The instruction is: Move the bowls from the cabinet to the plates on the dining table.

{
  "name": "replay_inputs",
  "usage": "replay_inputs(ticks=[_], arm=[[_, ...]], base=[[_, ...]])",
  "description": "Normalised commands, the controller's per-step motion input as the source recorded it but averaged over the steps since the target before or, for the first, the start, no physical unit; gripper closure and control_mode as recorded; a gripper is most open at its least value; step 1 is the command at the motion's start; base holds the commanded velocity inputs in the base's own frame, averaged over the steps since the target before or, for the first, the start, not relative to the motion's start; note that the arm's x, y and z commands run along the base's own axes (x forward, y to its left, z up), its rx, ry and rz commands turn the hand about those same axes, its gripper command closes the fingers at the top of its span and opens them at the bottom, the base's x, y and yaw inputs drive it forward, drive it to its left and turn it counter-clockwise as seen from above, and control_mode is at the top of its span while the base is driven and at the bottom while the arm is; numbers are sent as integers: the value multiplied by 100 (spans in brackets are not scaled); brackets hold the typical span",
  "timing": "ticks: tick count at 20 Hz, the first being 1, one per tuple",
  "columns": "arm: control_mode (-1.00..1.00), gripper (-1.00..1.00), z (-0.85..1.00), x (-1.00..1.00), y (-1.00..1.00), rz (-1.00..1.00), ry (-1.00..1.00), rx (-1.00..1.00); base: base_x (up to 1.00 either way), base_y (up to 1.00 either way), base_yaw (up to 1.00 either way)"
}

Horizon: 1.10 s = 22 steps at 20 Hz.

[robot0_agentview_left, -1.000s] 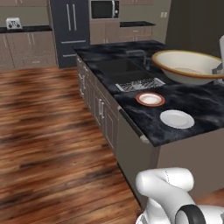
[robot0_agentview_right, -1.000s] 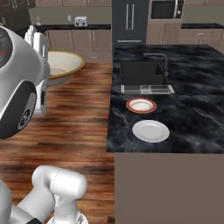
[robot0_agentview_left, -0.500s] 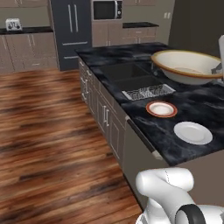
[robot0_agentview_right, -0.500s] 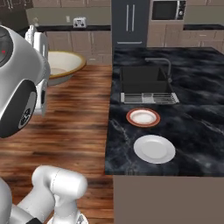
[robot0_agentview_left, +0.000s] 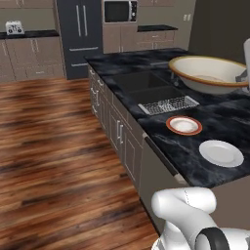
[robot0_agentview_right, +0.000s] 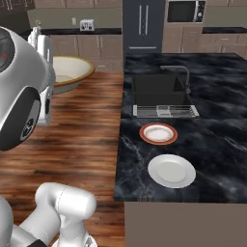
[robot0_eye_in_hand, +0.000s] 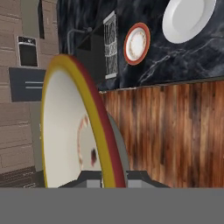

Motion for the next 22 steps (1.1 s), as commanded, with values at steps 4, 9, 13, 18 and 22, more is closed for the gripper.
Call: replay_inputs(ticks=[4,9,13,18,22], arm=[[100,100,0,0,0,0,0,0],[100,100,0,0,0,0,0,0],[100,100,0,0,0,0,0,0],[100,100,0,0,0,0,0,0],[100,100,0,0,0,0,0,0]], base=[[59,-16,0],[7,-13,-20],[0,-1,-25],[0,0,-25],[0,0,-25]])
